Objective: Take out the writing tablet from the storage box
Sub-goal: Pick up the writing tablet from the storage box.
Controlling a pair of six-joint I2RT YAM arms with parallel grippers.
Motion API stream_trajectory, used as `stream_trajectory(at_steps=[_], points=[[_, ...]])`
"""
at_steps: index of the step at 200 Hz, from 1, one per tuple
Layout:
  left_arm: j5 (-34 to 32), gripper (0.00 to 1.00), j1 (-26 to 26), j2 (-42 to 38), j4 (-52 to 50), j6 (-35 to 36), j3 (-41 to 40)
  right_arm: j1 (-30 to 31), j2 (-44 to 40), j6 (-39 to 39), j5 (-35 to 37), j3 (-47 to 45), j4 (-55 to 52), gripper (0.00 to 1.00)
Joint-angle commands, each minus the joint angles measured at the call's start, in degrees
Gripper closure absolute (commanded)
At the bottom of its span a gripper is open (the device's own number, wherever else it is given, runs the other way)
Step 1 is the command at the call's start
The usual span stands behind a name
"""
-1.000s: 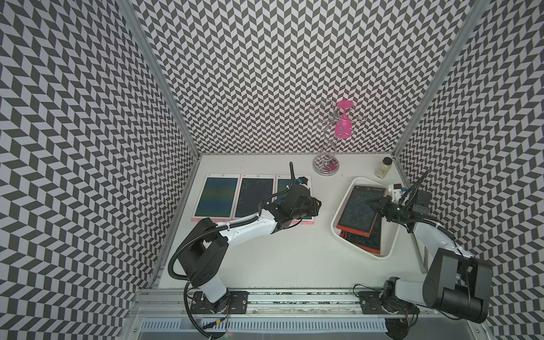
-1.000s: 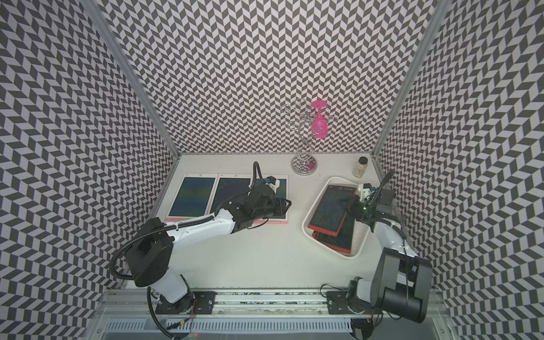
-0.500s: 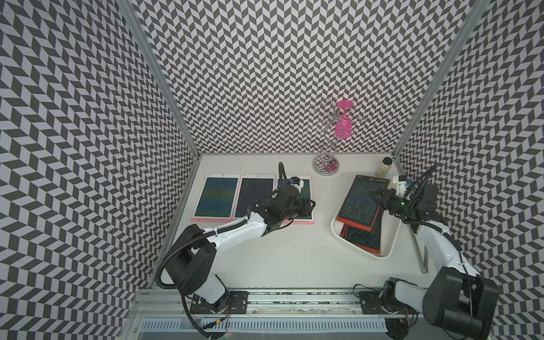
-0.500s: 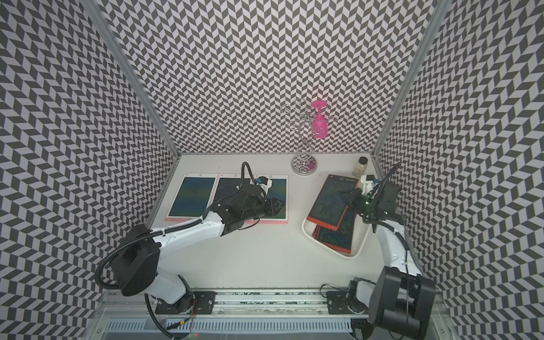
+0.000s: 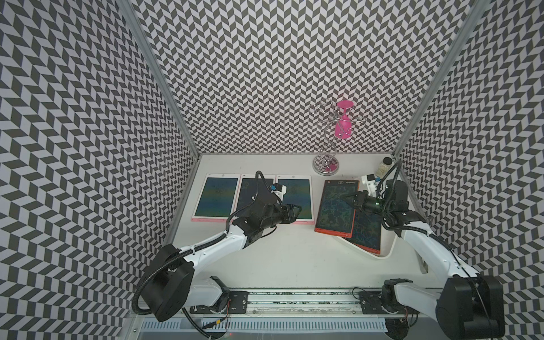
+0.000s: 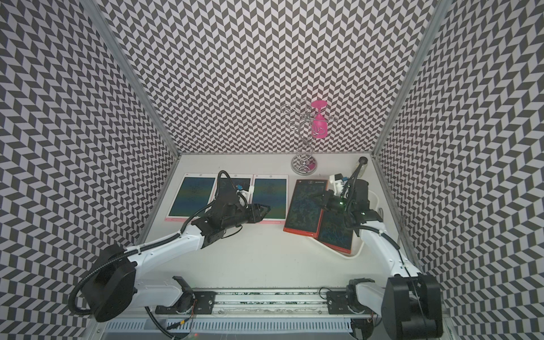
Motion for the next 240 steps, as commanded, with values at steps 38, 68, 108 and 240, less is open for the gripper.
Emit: stream_trajectory(at_steps=[38, 68, 108, 240], points=[[3.66, 0.48, 4.02, -8.47, 3.30, -1.16, -7.15, 6.77, -0.70, 4.27, 3.49, -0.37, 7.32, 1.00], [6.26, 0.45, 6.29, -13.06, 4.36, -1.87, -10.98, 9.71, 0.01, 5.23, 5.05, -0.58, 8.63, 1.00], [8.66, 0.42, 8.52, -17.46, 4.94, -2.57, -14.68, 14.49, 0.67, 6.68, 7.55, -0.91, 10.07, 1.00], [14.22, 0.38, 9.69, -18.85, 13.12, -3.54, -20.80, 24.77, 7.15, 13.90, 8.93, -1.39, 20.59, 1.00]])
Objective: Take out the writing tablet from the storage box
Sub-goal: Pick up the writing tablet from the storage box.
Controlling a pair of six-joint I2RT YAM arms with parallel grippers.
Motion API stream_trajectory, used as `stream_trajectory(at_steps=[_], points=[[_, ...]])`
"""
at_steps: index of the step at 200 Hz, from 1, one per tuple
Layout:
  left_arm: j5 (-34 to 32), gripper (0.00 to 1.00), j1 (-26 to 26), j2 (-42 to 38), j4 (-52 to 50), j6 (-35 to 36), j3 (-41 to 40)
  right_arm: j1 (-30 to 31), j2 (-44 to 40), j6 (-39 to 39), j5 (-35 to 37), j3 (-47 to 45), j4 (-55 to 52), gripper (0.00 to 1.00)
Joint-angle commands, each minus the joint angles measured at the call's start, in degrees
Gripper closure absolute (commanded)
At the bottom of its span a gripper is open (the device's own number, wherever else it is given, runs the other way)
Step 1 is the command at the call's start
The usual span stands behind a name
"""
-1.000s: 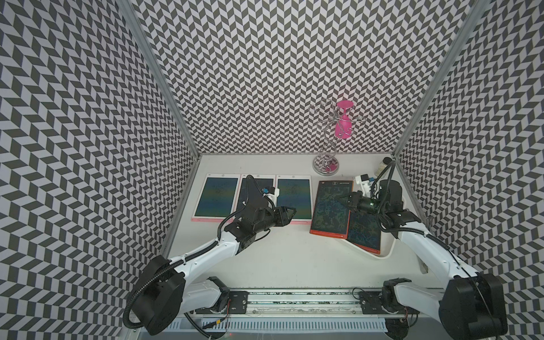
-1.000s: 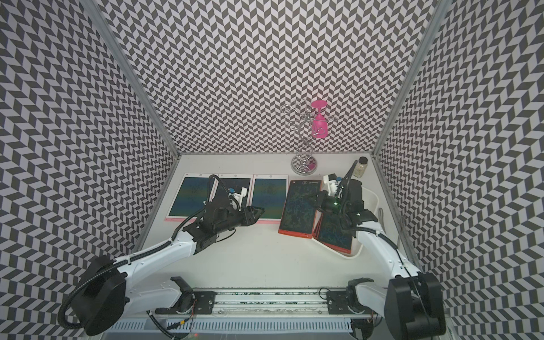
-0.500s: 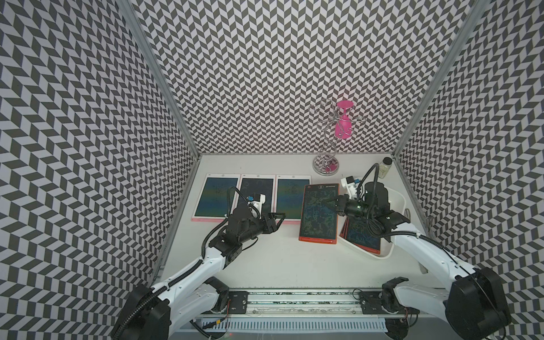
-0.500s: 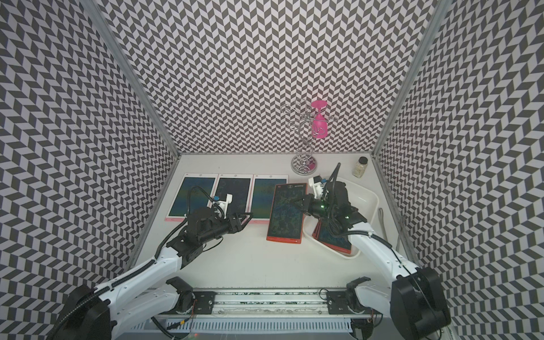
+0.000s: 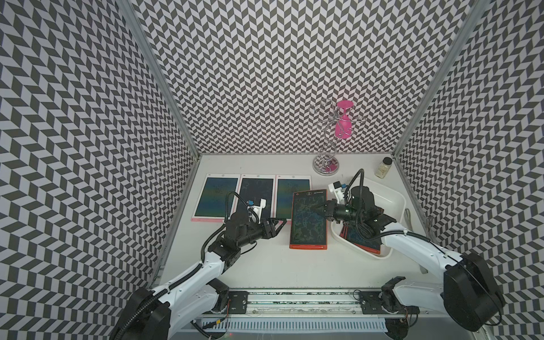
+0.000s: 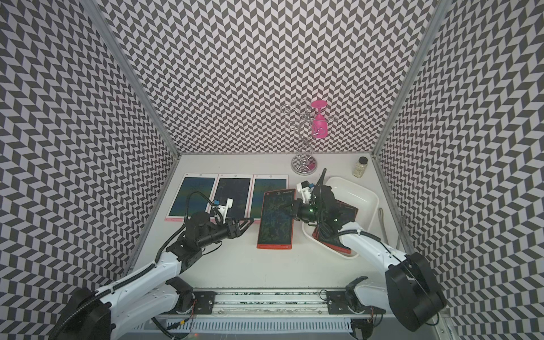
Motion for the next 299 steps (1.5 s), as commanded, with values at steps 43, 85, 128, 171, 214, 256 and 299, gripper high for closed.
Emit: stream_trajectory(at_steps=[43, 85, 128, 171, 214, 256, 299], points=[[3.49, 0.38, 1.75, 2.53, 7.78, -1.10, -2.77, 4.11, 4.78, 3.89, -0.27, 1.88, 10.62, 1.00], [5.15, 0.37, 3.55, 5.23, 11.00, -1.10, -4.04, 5.79, 7.10, 4.55, 0.05, 3.17, 12.48, 1.00], [8.73, 0.36, 4.57, 10.05, 18.41, -2.53, -5.02, 7.78, 9.94, 5.79, 0.27, 3.98, 15.25, 1.00], [11.69, 0.41, 4.70, 11.28, 22.12, -3.40, -4.77, 9.42, 13.60, 6.30, 0.03, 5.47, 18.56, 1.00], [12.94, 0.69, 5.61, 9.47, 19.98, -2.64, -4.41, 9.44, 16.31, 6.48, -0.86, 5.91, 21.08, 0.97], [15.09, 0.83, 8.14, 8.23, 18.11, -1.61, -4.34, 9.34, 17.95, 5.46, -2.24, 6.62, 21.15, 0.69], [18.17, 0.99, 12.02, 8.29, 15.72, 0.04, -4.32, 8.85, 19.34, 5.00, -3.18, 6.56, 21.75, 0.53]])
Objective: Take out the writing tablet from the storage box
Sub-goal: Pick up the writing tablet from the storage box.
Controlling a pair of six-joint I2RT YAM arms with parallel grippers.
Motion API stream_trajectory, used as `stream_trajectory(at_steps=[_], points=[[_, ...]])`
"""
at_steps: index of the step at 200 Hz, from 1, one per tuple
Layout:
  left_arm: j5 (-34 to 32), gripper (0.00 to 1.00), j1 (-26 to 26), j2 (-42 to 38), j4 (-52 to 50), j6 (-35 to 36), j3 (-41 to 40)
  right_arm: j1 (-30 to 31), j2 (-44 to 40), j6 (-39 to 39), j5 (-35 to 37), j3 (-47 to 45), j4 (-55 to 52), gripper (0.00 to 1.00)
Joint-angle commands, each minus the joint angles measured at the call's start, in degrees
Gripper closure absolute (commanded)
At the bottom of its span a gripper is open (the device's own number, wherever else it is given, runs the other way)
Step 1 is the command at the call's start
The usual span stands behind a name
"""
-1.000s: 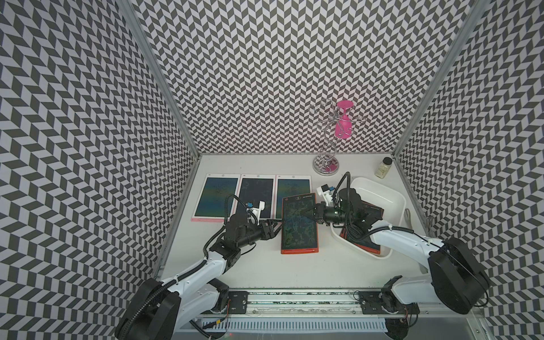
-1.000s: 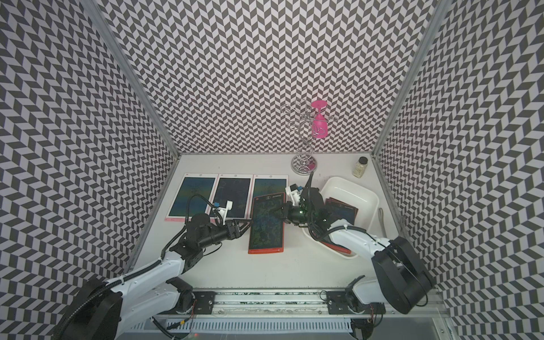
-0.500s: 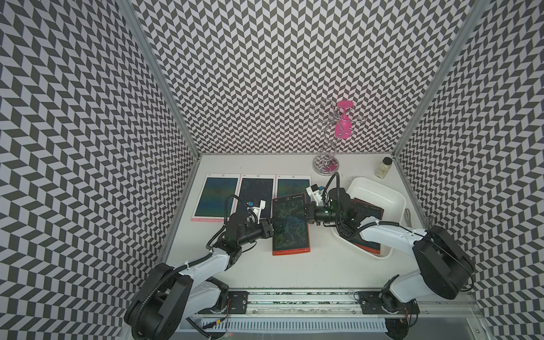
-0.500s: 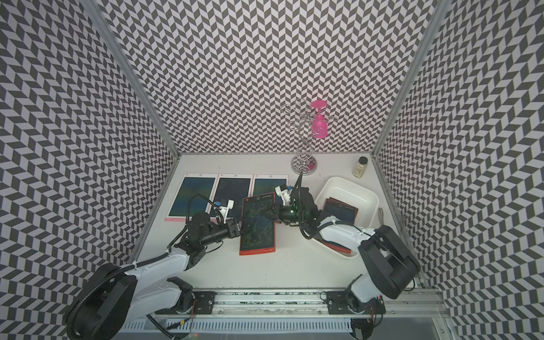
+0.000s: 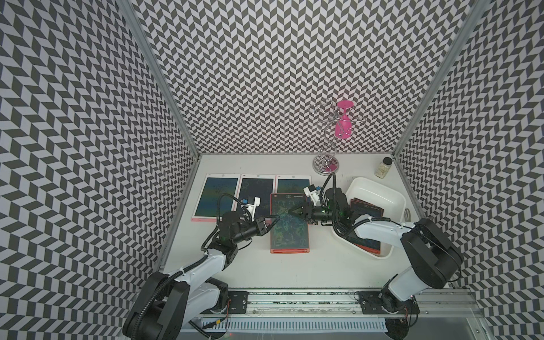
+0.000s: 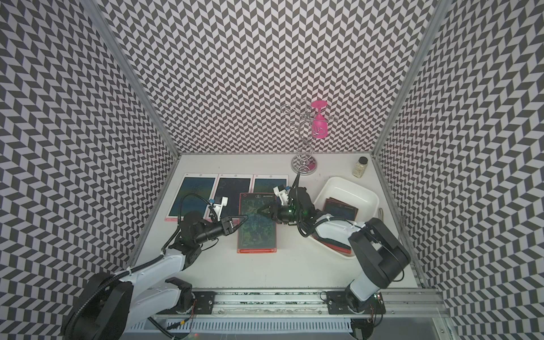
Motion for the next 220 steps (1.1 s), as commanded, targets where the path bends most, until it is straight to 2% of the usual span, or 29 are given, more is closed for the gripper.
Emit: stream_trajectory(at_steps=[1, 30, 70, 93, 122, 156, 220], points=[[2.79, 0.99, 1.78, 0.09, -2.46, 4.06, 0.16, 0.27, 0.16, 0.76, -1.17, 1.95, 4.46, 0.53], [4.33, 1.00, 3.74, 0.43, -3.90, 5.03, 0.07, -0.54, 0.56, -1.05, 0.29, 1.82, 1.33, 0.48], [4.96, 1.00, 3.82, 2.51, -4.62, 4.90, 0.77, -0.72, 2.44, -0.32, -0.84, 1.84, 3.70, 0.46], [4.33, 1.00, 4.40, 2.35, -9.29, 6.63, 2.06, -1.30, 2.69, -1.52, -0.84, 2.58, 2.16, 0.43], [2.52, 1.00, 6.72, 0.26, -13.92, 6.74, 2.22, -2.80, 2.98, -2.86, -0.70, 2.77, 0.74, 0.41], [3.75, 1.00, 10.37, -0.56, -17.42, 7.19, 2.56, -4.11, 3.27, -5.02, 0.78, 3.17, -1.79, 0.38], [5.24, 1.00, 10.94, -0.79, -21.51, 7.35, 4.36, -8.54, 2.00, -7.10, -0.68, -0.09, -2.52, 0.38]])
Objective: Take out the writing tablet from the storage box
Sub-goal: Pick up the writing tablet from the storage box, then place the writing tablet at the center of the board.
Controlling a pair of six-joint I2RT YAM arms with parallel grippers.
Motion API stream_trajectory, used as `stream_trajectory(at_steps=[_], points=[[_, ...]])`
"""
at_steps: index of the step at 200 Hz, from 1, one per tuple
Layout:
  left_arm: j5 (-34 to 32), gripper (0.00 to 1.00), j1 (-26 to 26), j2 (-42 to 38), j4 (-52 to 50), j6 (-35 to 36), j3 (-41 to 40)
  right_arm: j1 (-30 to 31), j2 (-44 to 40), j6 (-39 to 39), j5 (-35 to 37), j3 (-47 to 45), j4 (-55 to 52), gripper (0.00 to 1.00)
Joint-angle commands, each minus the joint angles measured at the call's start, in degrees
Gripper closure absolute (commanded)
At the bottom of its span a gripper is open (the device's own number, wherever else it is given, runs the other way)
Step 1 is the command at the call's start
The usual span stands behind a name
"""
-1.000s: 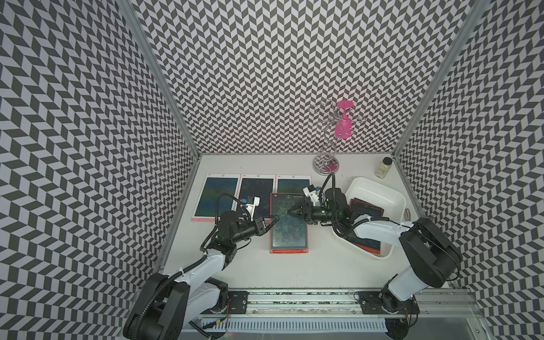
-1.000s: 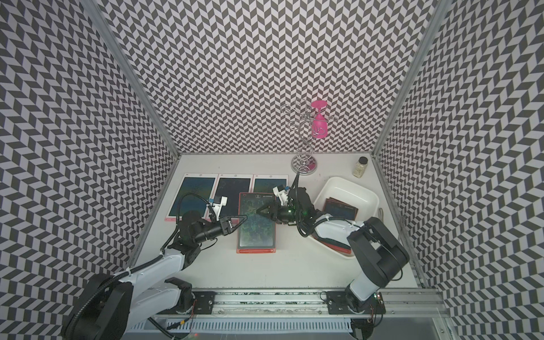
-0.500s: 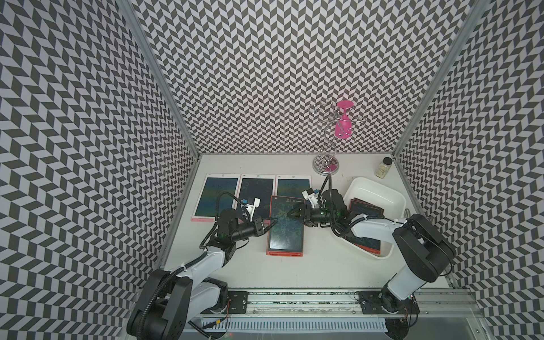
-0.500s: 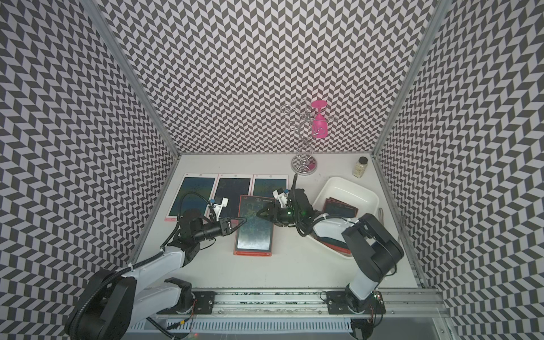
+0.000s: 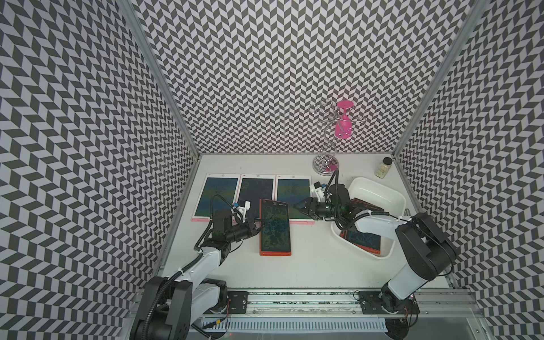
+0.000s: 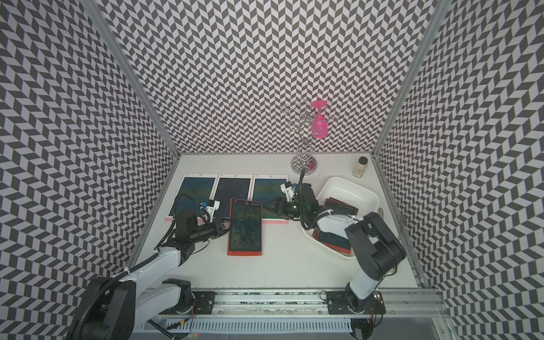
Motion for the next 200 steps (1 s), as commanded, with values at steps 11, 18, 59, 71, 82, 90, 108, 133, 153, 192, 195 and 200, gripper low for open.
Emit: stream_trajectory(at_steps=[11, 18, 59, 71, 82, 90, 108, 133, 153, 192, 195, 200], points=[[2.27, 1.00, 0.27, -0.71, -2.31, 0.81, 2.82, -2.75, -1.60, -2.24, -1.68, -1.98, 0.42, 0.38], [2.90, 1.00, 0.32, -0.70, -2.72, 0.77, 3.01, -3.25, -1.92, -2.88, -2.14, -2.22, 0.13, 0.38], [3.60, 1.00, -0.57, -2.56, -7.01, -0.65, 2.63, -6.43, -4.29, -9.24, -2.30, -1.85, -8.22, 0.38], [2.56, 1.00, -1.98, -3.23, -7.48, -1.64, 1.86, -7.23, -4.84, -10.54, -3.40, -2.12, -9.07, 0.38], [1.01, 1.00, -3.98, -4.24, -6.77, -3.53, 0.71, -7.78, -5.58, -11.41, -3.96, -2.35, -9.42, 0.38], [-0.15, 1.00, -5.73, -5.07, -5.33, -5.55, -0.36, -8.00, -5.99, -12.63, -4.21, -1.98, -10.71, 0.38], [-3.37, 1.00, -9.88, -6.41, -1.93, -10.62, -2.70, -8.50, -7.02, -15.39, -3.05, -0.63, -15.01, 0.38], [-8.09, 1.00, -15.10, -8.20, 3.52, -17.27, -6.81, -10.49, -9.45, -16.87, -3.48, -0.68, -17.44, 0.38], [-11.86, 1.00, -18.09, -10.30, 6.04, -21.14, -10.04, -12.69, -10.72, -17.82, -4.39, -0.65, -19.16, 0.38], [-15.17, 1.00, -21.36, -8.93, 8.83, -23.80, -12.49, -15.10, -10.58, -18.67, -6.06, -0.89, -19.97, 0.38], [-15.28, 1.00, -21.50, -8.60, 9.10, -23.84, -12.50, -15.14, -10.66, -18.67, -6.16, -0.97, -19.87, 0.38], [-15.49, 1.00, -21.71, -7.89, 9.65, -24.00, -12.47, -15.28, -10.72, -18.71, -6.21, -1.25, -19.71, 0.38]])
